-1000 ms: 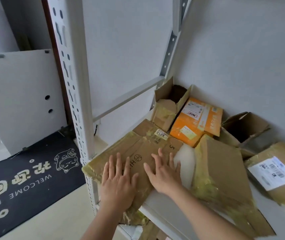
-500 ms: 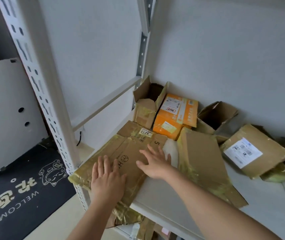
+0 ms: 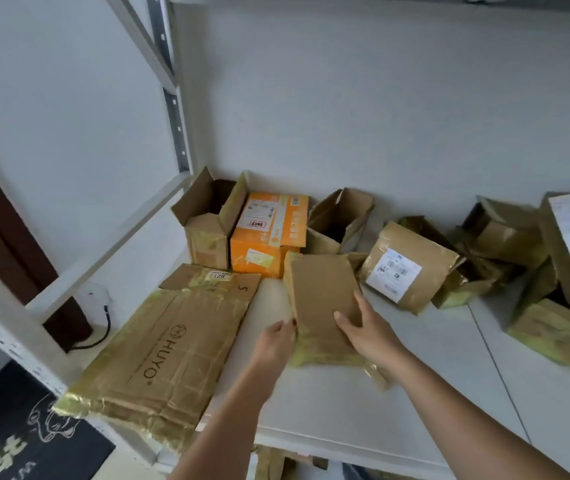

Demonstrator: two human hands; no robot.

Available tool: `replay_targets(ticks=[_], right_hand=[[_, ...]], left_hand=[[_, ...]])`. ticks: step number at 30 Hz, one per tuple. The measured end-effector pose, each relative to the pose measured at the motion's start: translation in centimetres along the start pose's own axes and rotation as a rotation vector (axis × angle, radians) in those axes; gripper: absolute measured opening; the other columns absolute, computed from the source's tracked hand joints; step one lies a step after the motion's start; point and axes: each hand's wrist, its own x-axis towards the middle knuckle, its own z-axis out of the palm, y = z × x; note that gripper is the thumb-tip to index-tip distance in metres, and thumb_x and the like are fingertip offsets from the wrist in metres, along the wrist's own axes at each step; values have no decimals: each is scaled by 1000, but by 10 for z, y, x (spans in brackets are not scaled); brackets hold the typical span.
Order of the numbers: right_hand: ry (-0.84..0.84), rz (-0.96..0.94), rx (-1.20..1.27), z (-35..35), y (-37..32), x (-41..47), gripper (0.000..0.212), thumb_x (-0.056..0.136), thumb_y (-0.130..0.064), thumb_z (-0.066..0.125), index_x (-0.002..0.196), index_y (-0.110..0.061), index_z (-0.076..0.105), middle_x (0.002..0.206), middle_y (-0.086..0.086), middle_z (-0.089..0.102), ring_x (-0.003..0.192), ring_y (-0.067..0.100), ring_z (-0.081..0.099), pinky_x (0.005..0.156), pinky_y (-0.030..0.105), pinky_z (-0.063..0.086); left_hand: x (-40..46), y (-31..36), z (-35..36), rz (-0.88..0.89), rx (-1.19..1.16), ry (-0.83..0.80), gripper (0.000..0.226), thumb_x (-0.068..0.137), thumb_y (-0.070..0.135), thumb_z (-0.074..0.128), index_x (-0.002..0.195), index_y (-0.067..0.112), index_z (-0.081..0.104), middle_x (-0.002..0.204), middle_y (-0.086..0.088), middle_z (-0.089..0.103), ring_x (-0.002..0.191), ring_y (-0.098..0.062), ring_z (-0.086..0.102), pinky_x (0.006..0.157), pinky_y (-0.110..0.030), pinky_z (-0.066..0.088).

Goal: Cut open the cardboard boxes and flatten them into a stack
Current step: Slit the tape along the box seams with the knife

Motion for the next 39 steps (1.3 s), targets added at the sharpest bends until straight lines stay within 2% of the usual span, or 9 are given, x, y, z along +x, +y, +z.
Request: replay_targets(ticks=[7, 11, 15, 21, 25, 29, 32, 36, 39], right_hand=[[32, -20, 211, -43, 53, -56, 73, 92, -52, 59, 154, -37, 22, 150, -14, 35, 135, 10, 40, 107, 30, 39], [18, -8, 382, -76, 84, -89, 63, 94, -44, 61, 149, -35, 33, 135, -16, 41, 118, 3, 44, 91, 13, 42], [46, 17, 564, -108, 119, -107, 52, 94, -39, 61, 143, -30, 47, 134, -7, 54, 105, -2, 57, 70, 8, 50], [-70, -1, 558, -148, 149, -92, 28, 100, -51, 45, 125, -48, 57, 132, -10, 60, 117, 10, 58, 104, 32, 47], [-346, -46, 517, -181, 155, -115, 32, 102, -57, 32, 118, -47, 58, 124, -14, 61, 108, 0, 55, 91, 22, 45], [-522, -94, 501, -203, 165, -131, 32, 104, -52, 27, 99, -45, 58, 106, -14, 62, 104, 4, 58, 106, 35, 43], [-645, -92, 403, -208, 174, -133, 37, 102, -60, 25, 103, -41, 56, 104, -15, 60, 98, 2, 56, 91, 26, 48], [-681, 42, 547, -213, 193, -130, 64, 80, -85, 39, 119, -41, 64, 128, -5, 65, 121, 18, 59, 111, 45, 41], [-609, 28, 498, -232, 205, -135, 65, 93, -71, 35, 150, -38, 34, 154, -9, 39, 139, 16, 41, 117, 39, 30]], left_hand=[[-26, -16, 46, -38, -52, -52, 31, 99, 26, 59, 72, 12, 50, 84, -5, 52, 81, -18, 44, 66, -28, 31], [-55, -7, 82, -126, -246, -163, 28, 92, 34, 66, 97, 9, 53, 100, -12, 56, 88, -24, 55, 67, -33, 48], [-81, 18, 125, -130, -216, -131, 79, 65, 39, 82, 127, 20, 38, 127, -10, 53, 111, -28, 58, 85, -47, 56], [-116, 56, 199, 115, -155, 213, 95, 65, 38, 86, 139, 27, 28, 125, -2, 47, 109, -23, 54, 96, -39, 49], [-147, 55, 235, 117, -211, 401, 101, 68, 44, 85, 149, 17, 29, 130, -3, 52, 114, -25, 59, 97, -44, 52], [-176, 42, 253, 74, -206, 492, 85, 75, 51, 78, 144, 19, 40, 127, -1, 58, 108, -24, 62, 93, -43, 55], [-192, 35, 262, 30, -198, 497, 87, 80, 50, 75, 149, 23, 29, 130, -1, 53, 110, -27, 61, 89, -40, 54], [-197, 20, 287, -17, -31, 395, 82, 85, 44, 73, 148, 31, 23, 129, -3, 59, 105, -26, 65, 86, -41, 56], [-189, 13, 310, -17, -50, 269, 67, 93, 27, 68, 143, 35, 25, 116, -4, 66, 96, -23, 69, 69, -34, 58]])
